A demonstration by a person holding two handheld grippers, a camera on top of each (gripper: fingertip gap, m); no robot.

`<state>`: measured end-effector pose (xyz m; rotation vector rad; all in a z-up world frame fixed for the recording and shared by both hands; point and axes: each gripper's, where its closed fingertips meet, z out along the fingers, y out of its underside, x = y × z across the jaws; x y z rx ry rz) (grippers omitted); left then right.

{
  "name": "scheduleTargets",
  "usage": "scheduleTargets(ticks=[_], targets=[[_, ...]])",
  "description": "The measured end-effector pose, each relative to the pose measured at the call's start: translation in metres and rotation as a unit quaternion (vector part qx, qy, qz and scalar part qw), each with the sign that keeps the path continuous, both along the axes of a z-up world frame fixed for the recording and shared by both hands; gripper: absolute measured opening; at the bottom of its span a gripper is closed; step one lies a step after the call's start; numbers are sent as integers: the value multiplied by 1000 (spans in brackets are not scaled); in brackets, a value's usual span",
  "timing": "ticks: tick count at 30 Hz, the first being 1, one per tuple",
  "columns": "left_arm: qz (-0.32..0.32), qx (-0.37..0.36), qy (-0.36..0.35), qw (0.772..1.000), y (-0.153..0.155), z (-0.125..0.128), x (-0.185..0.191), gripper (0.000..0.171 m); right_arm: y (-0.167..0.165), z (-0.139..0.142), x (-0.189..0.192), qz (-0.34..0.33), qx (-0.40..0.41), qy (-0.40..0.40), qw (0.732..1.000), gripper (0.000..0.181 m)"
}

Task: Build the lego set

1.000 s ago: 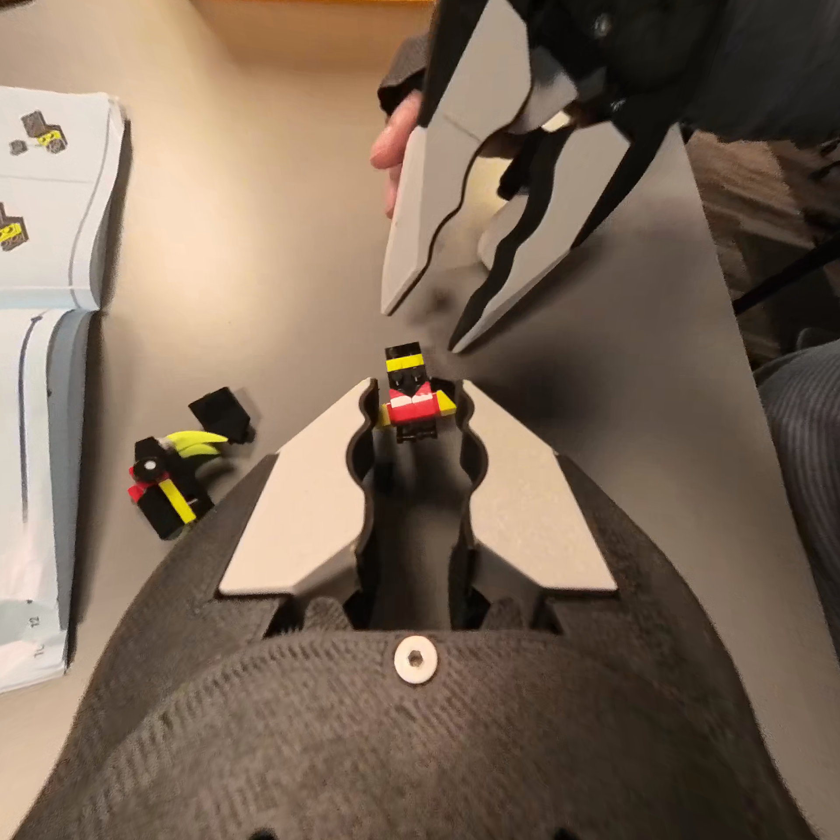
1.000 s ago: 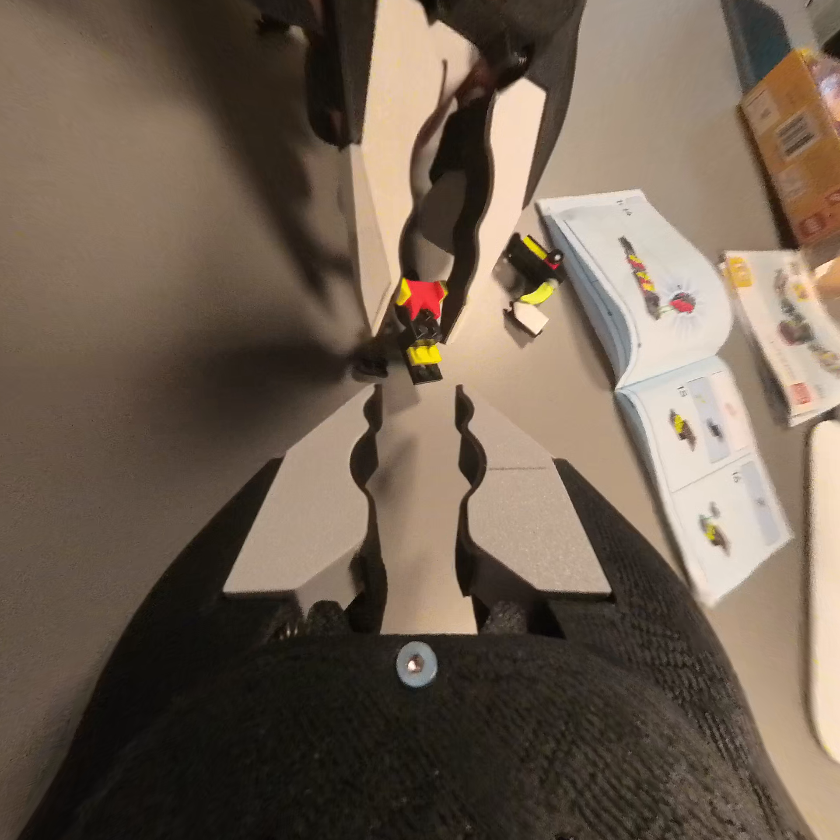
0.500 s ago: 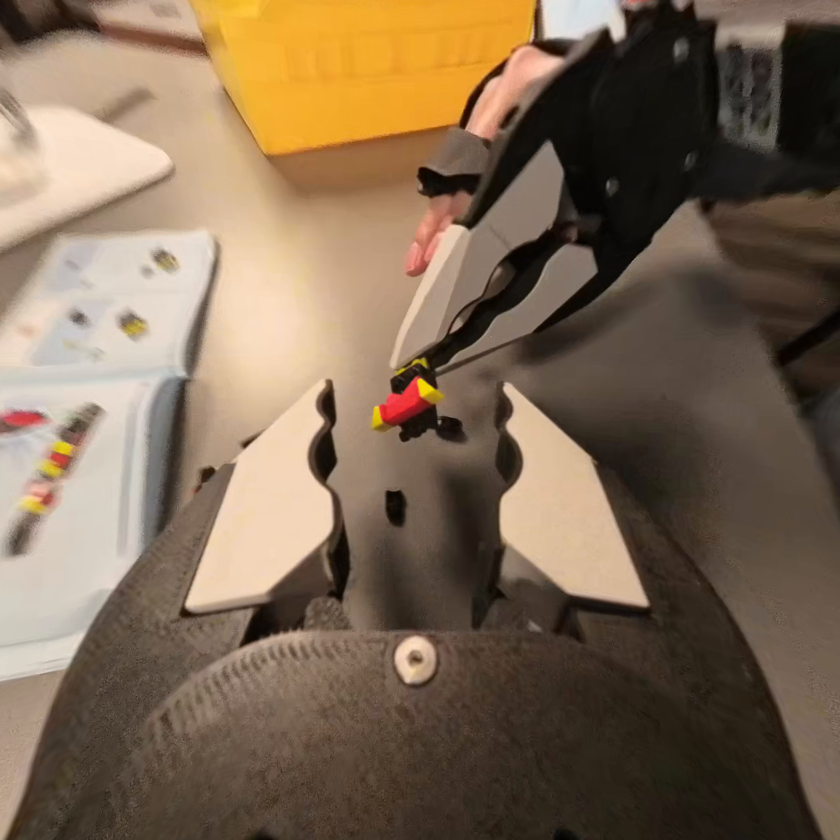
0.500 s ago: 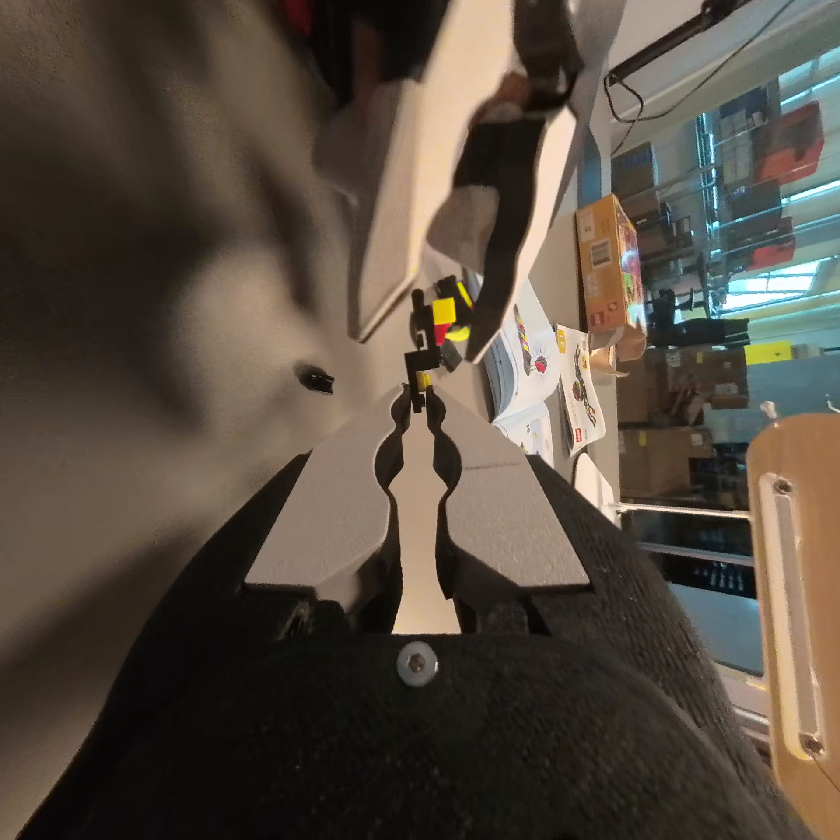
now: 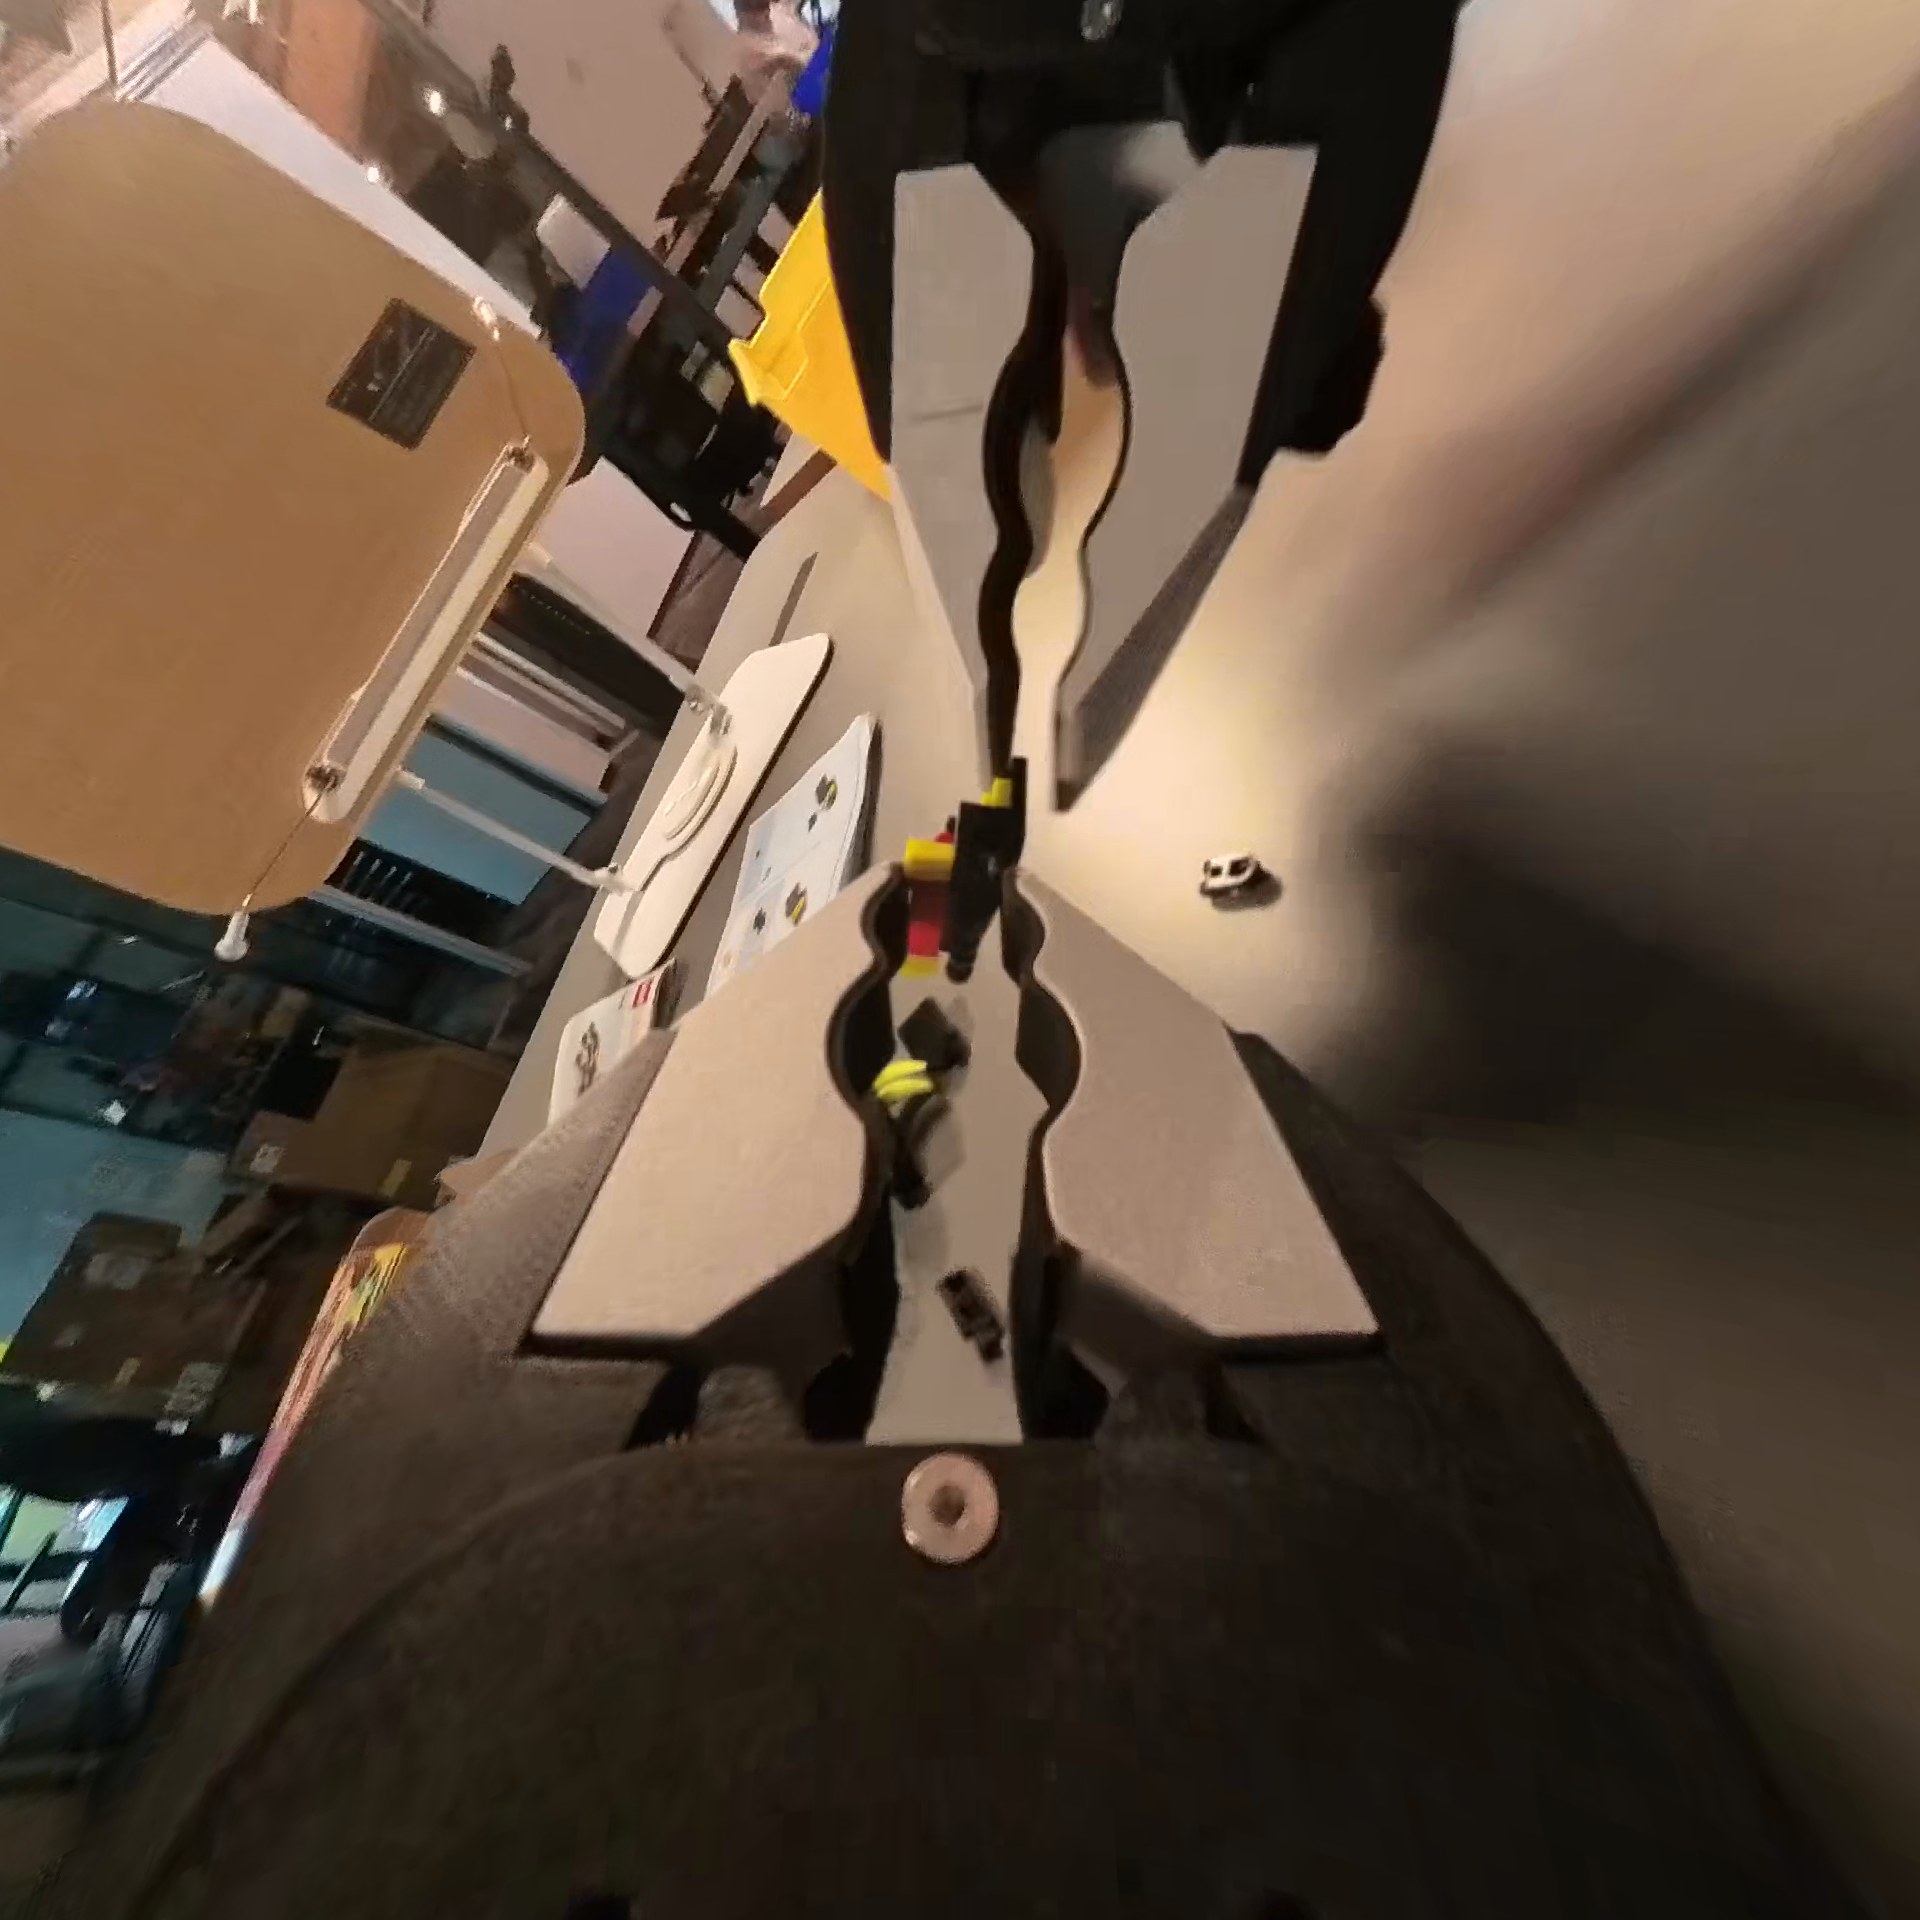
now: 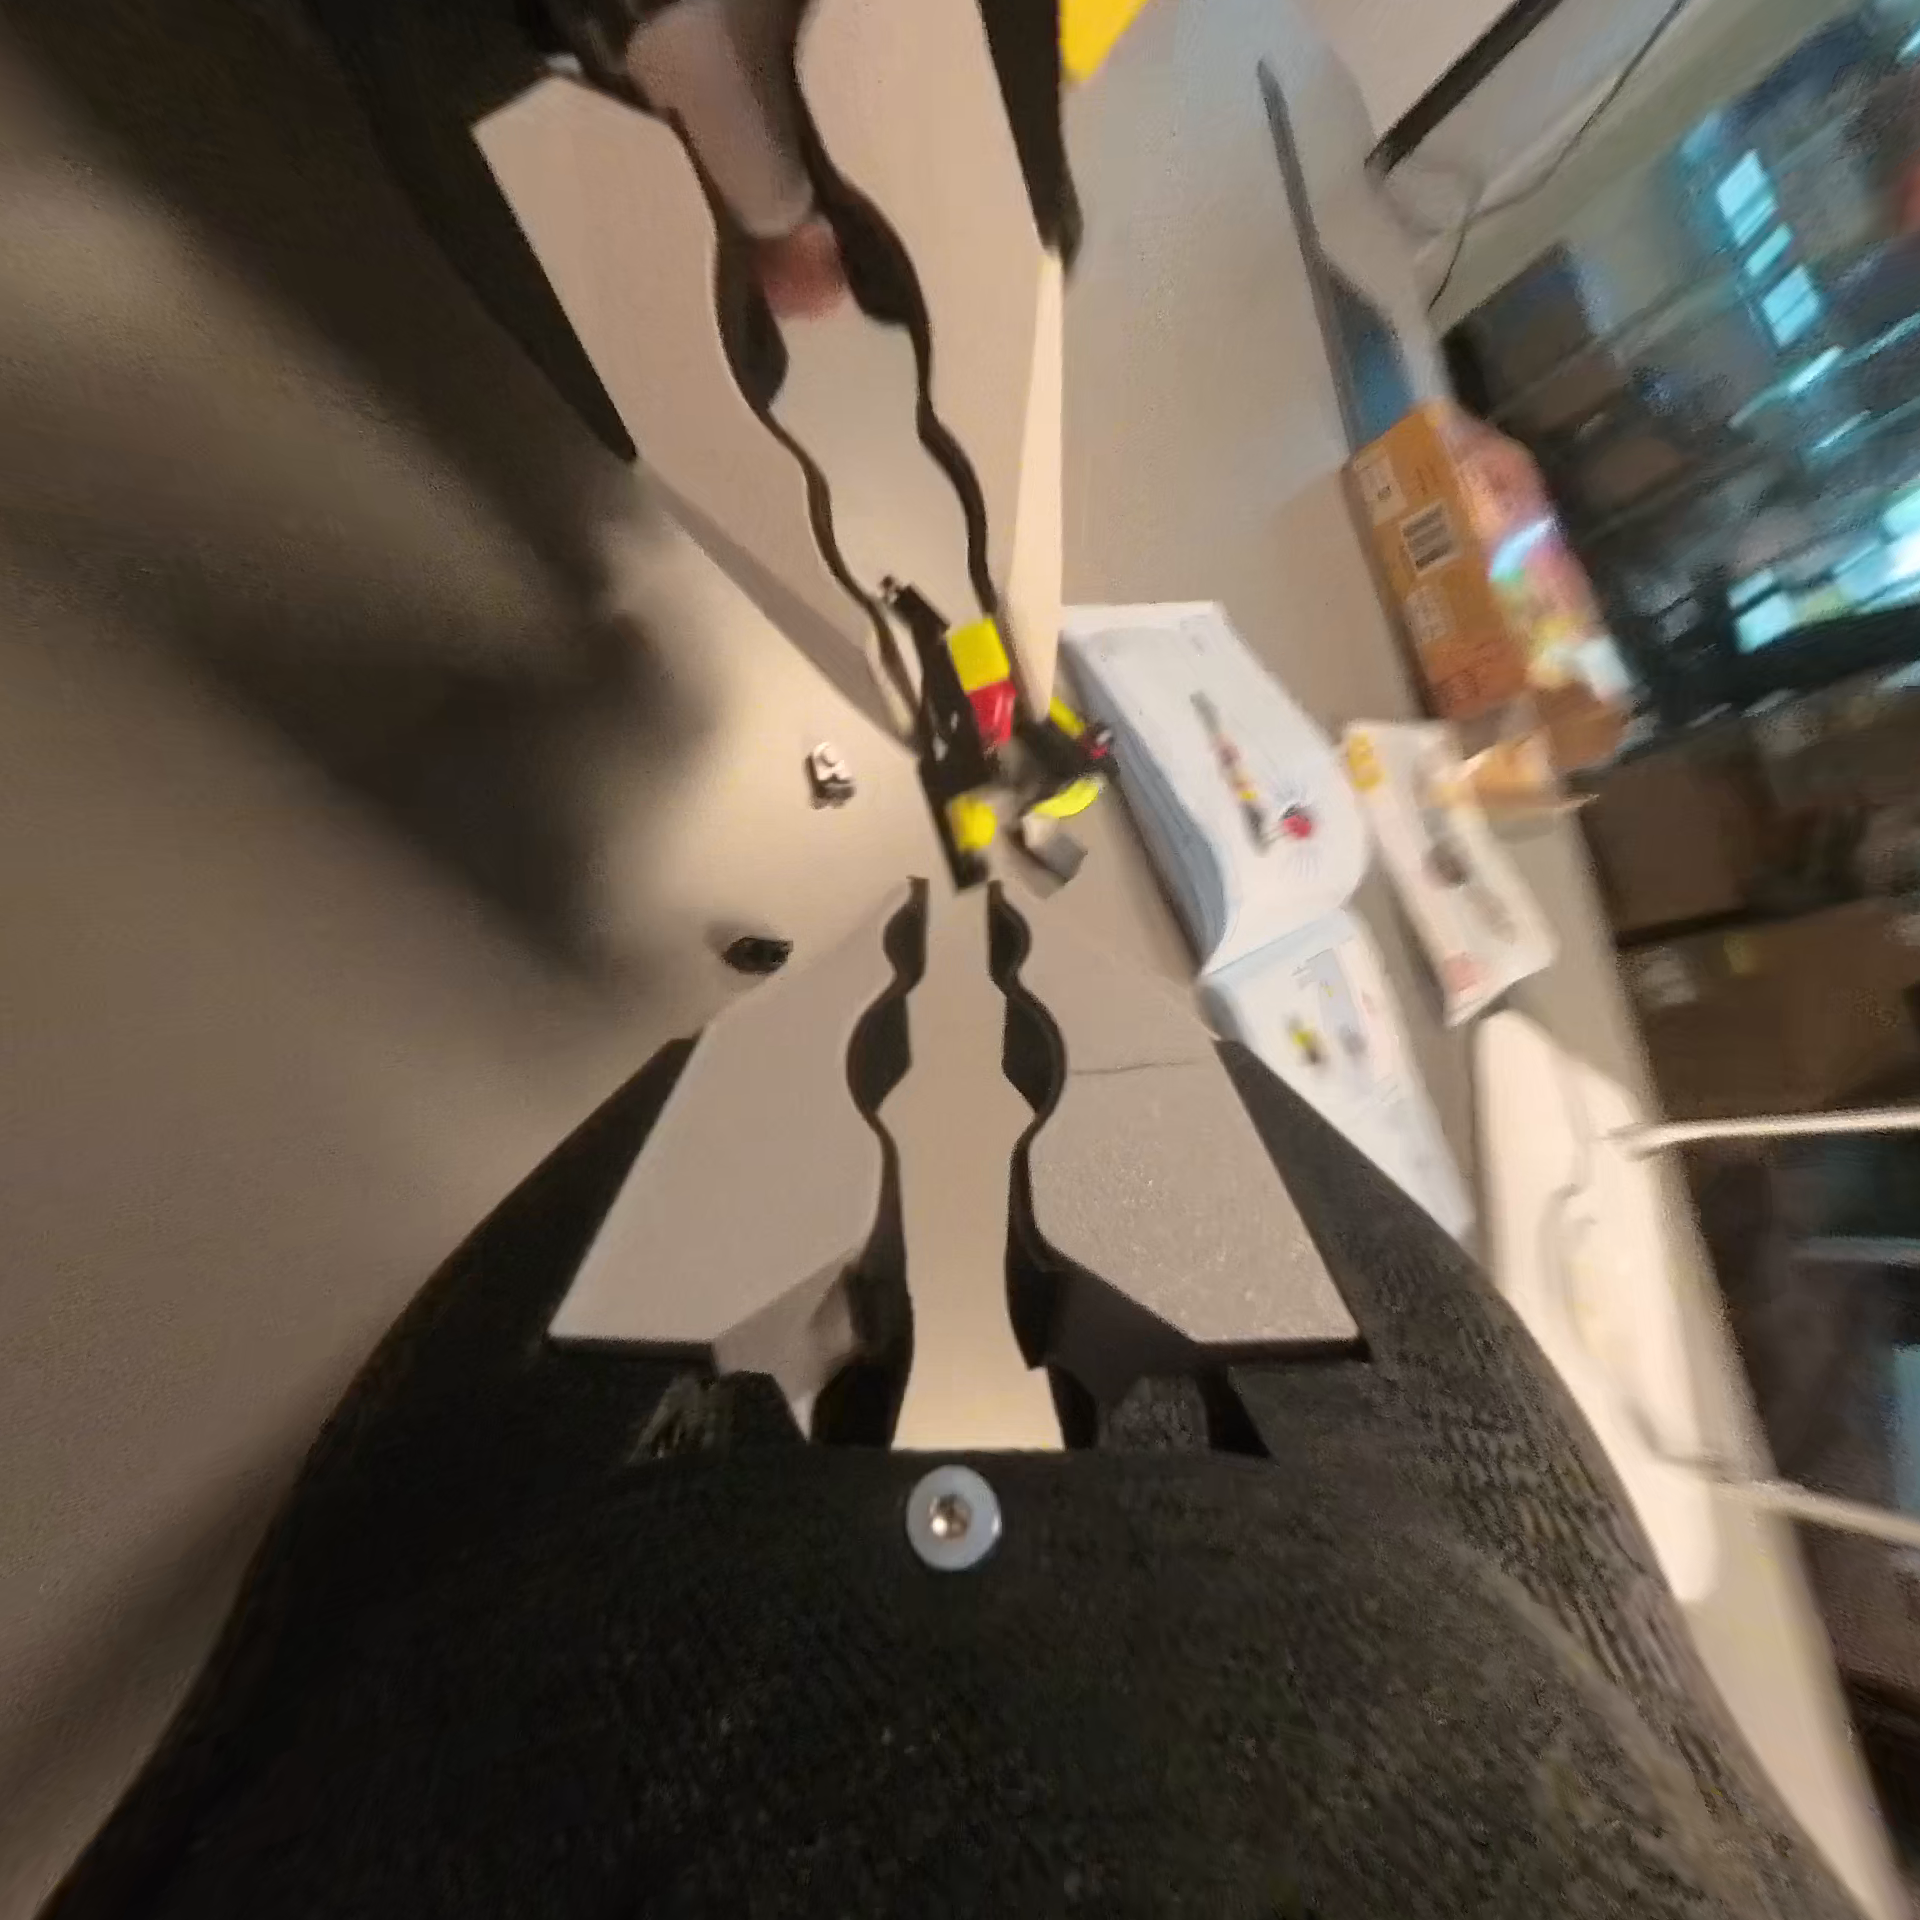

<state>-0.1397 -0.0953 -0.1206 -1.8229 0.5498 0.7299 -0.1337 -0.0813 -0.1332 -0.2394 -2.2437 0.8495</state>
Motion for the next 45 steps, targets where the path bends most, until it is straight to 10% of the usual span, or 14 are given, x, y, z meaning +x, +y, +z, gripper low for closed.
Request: scheduleTargets(ticks=[5, 16, 27, 37, 45], targets=[[20, 0, -9, 1000, -10, -2, -10, 16, -3, -26, 20, -76, -98, -196, 973, 26], [41, -8, 51, 998, -6, -8, -12, 16, -6, -38, 33, -289, -174, -231, 913, 24], [48, -2, 45, 998, -7, -6, -14, 16, -3, -47, 17, -338, -144, -193, 910, 7], [4, -26, -123, 992, -5, -12, 2, 16, 30, -20, 1, -191, 85, 18, 978, 5], [-70, -119, -346, 928, -7, -27, 40, 16, 21, -27, 29, 69, 300, 109, 945, 6]])
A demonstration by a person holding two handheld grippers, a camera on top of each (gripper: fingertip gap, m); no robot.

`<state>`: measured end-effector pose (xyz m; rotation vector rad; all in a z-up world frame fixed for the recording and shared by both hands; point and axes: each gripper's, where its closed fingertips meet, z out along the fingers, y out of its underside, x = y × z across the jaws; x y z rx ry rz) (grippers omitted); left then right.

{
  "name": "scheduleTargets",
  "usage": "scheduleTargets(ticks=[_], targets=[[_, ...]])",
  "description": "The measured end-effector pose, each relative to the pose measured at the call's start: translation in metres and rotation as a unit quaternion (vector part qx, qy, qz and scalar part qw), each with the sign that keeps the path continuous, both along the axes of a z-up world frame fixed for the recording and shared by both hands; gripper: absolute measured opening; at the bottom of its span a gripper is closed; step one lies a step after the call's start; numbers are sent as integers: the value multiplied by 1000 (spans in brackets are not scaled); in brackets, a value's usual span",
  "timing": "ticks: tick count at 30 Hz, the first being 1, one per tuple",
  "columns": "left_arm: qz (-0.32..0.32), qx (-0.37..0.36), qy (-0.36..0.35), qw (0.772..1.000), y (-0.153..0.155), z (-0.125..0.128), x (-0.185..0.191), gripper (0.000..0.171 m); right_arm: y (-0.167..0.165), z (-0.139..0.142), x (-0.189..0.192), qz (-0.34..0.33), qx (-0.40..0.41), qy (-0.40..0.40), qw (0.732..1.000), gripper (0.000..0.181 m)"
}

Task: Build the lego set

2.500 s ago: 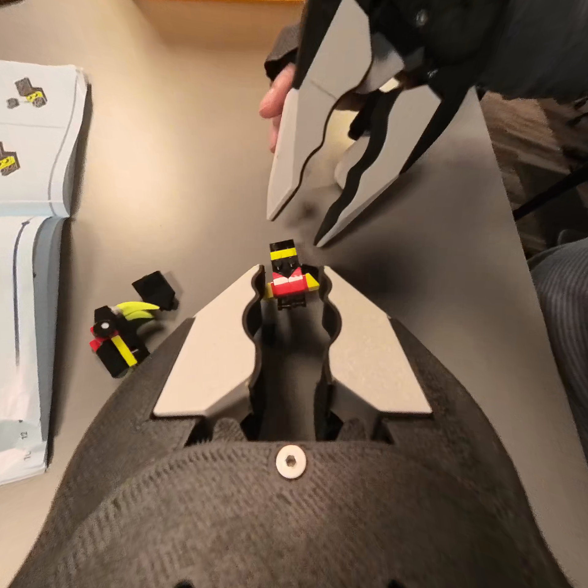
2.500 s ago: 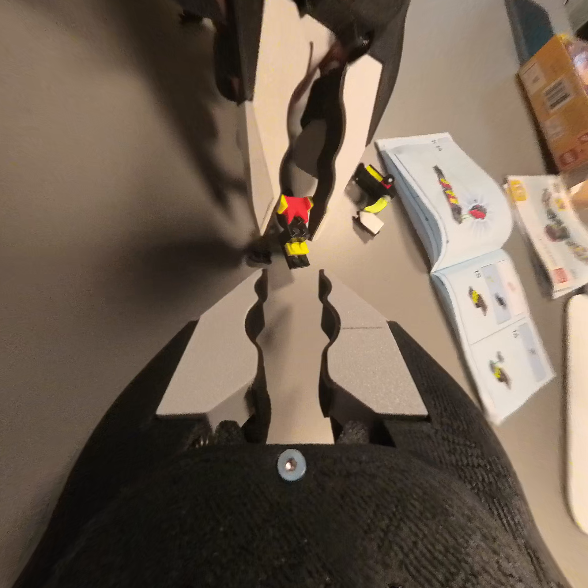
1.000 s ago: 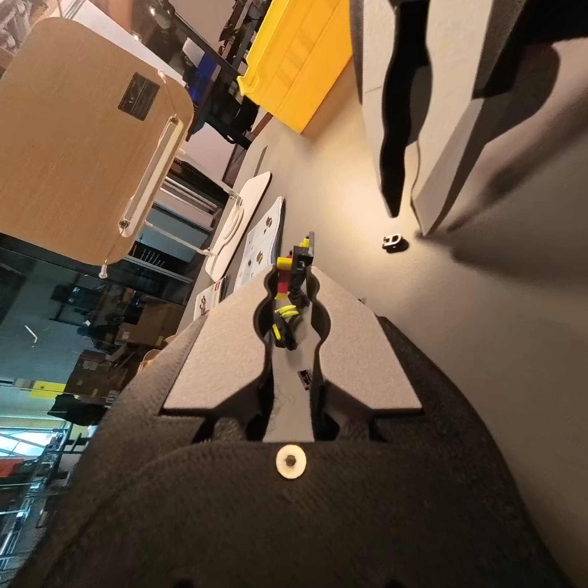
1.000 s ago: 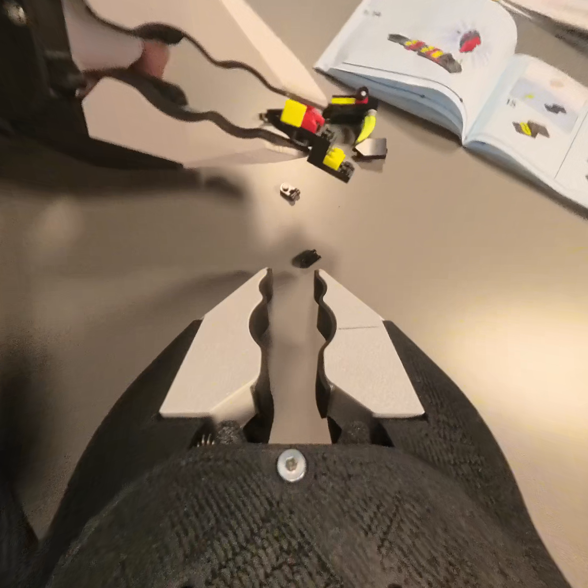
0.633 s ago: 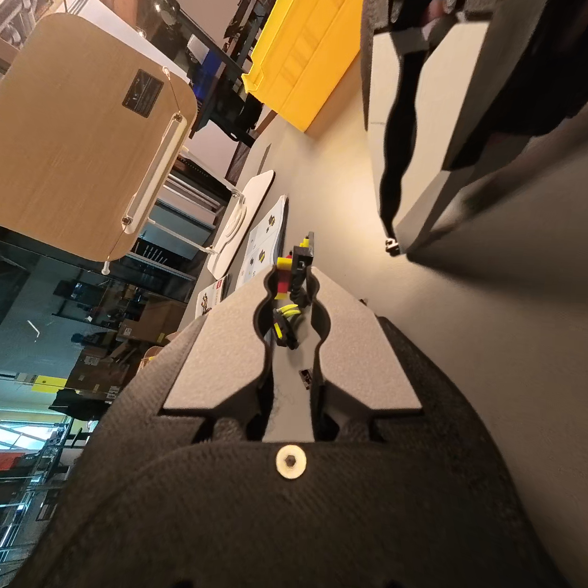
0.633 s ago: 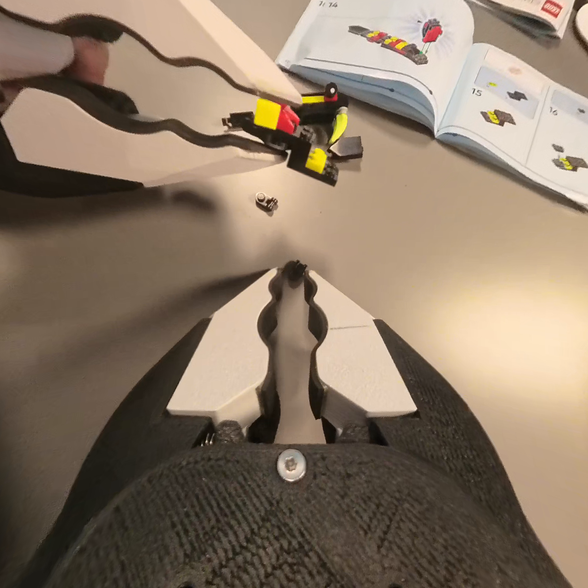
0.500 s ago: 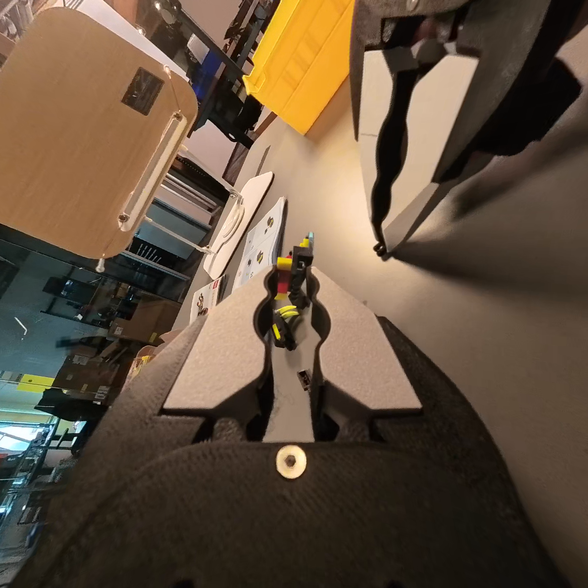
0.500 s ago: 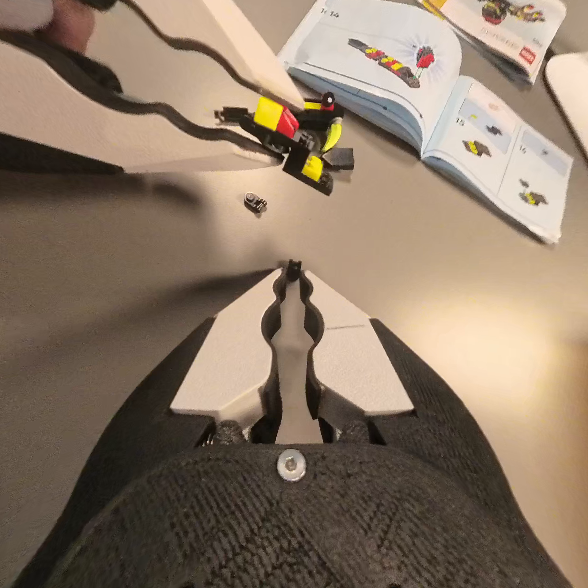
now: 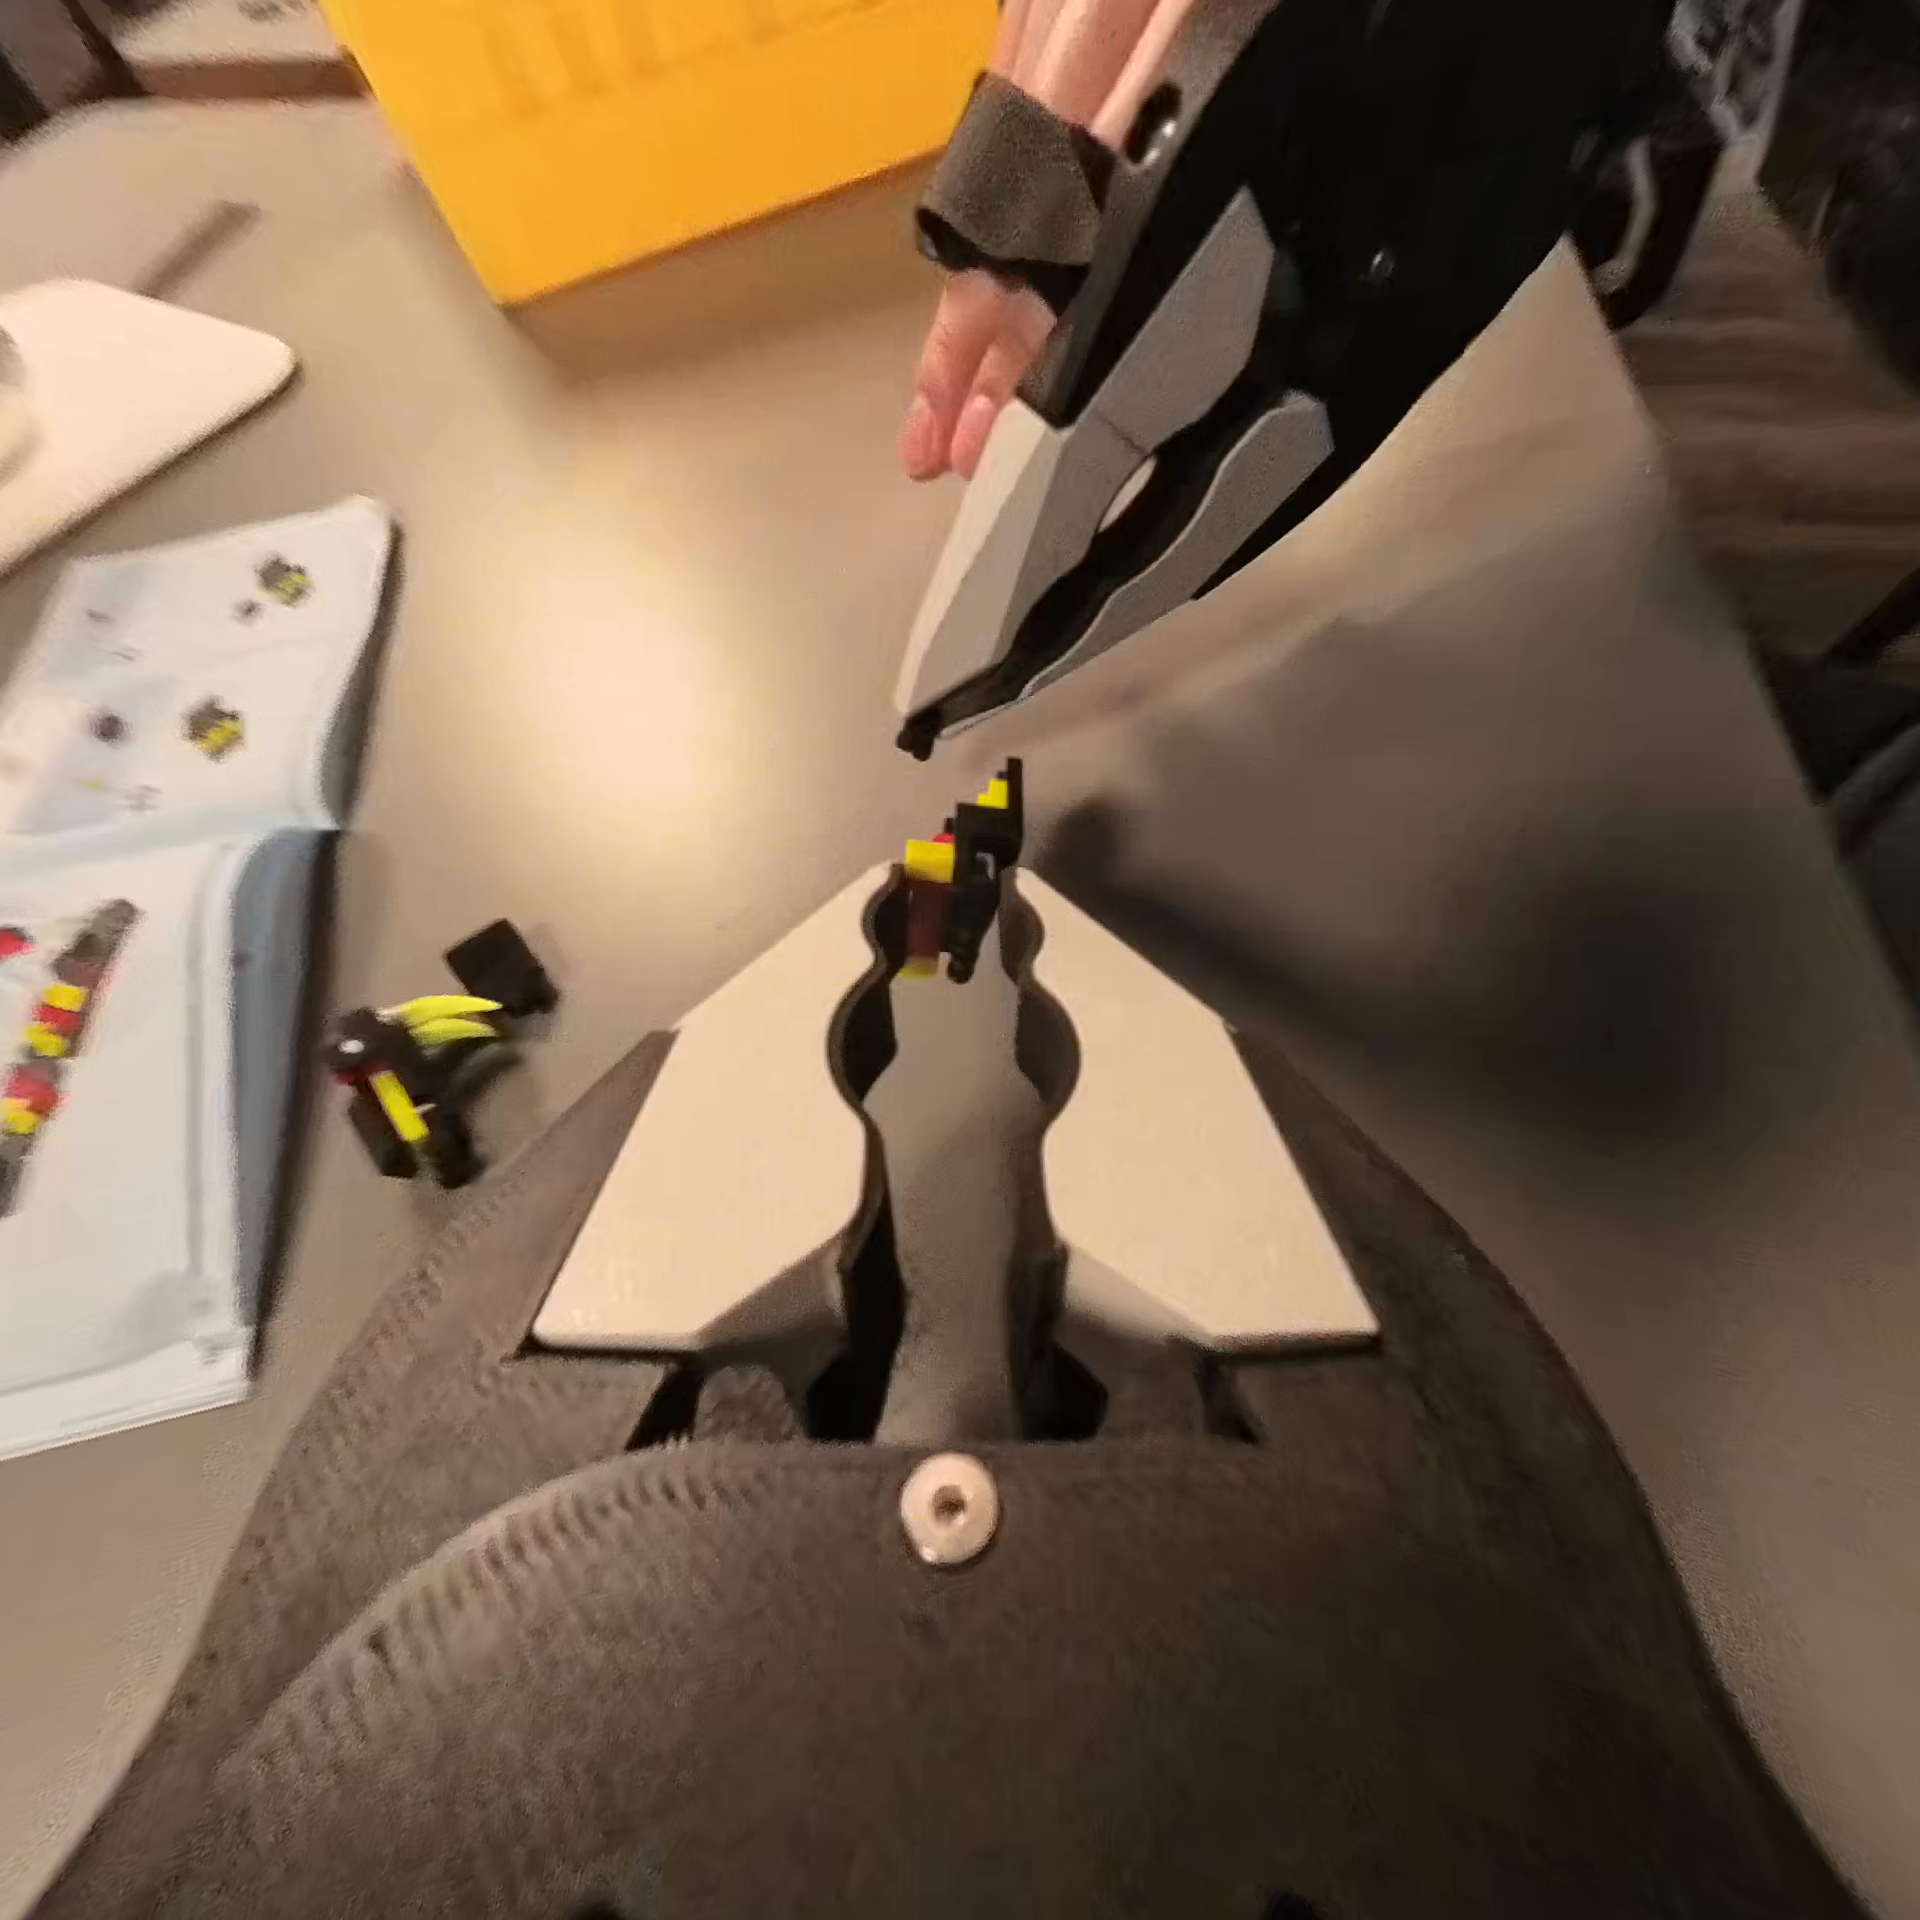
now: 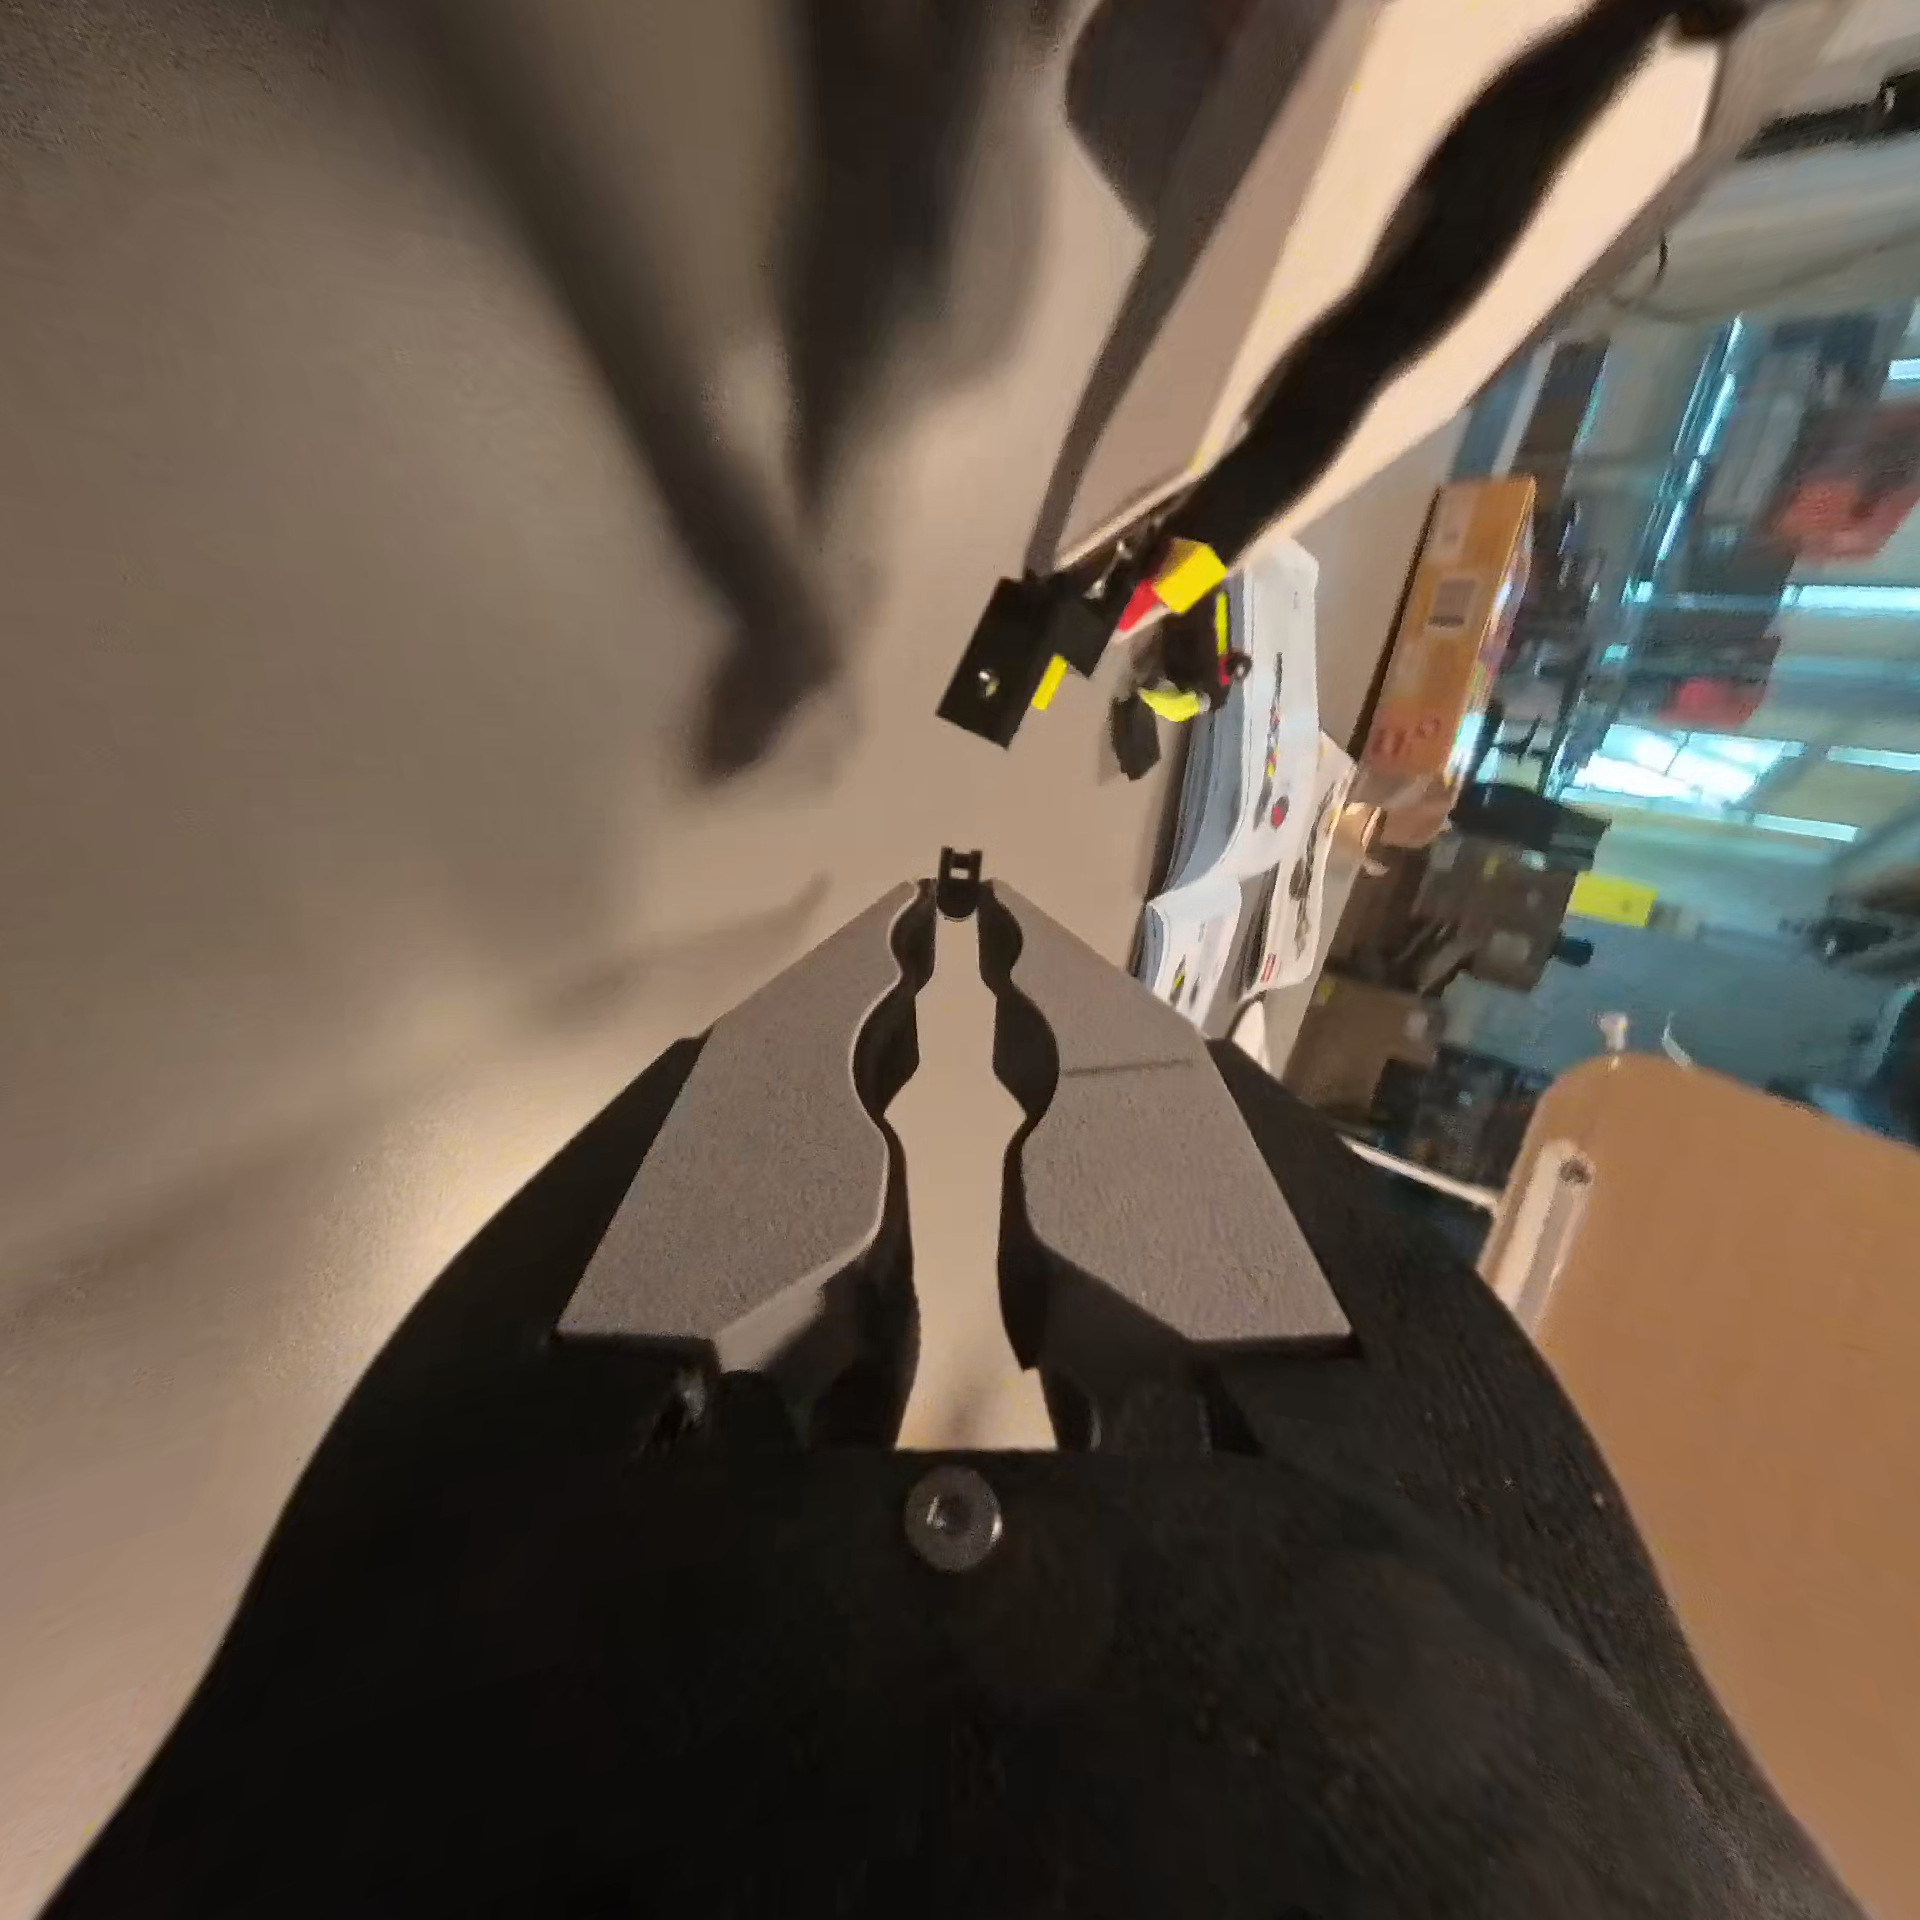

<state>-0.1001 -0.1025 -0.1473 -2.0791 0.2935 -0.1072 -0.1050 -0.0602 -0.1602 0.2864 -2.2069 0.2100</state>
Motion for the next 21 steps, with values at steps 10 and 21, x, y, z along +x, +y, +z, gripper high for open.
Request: scheduleTargets(ticks=[10, 21], targets=[[-2, -64, -128, 990, -5, -7, 11, 16, 1, -16, 6, 175, 212, 55, 960, 6], [-8, -74, -108, 991, -5, -14, 13, 16, 5, -15, 13, 204, 221, 38, 953, 18]])
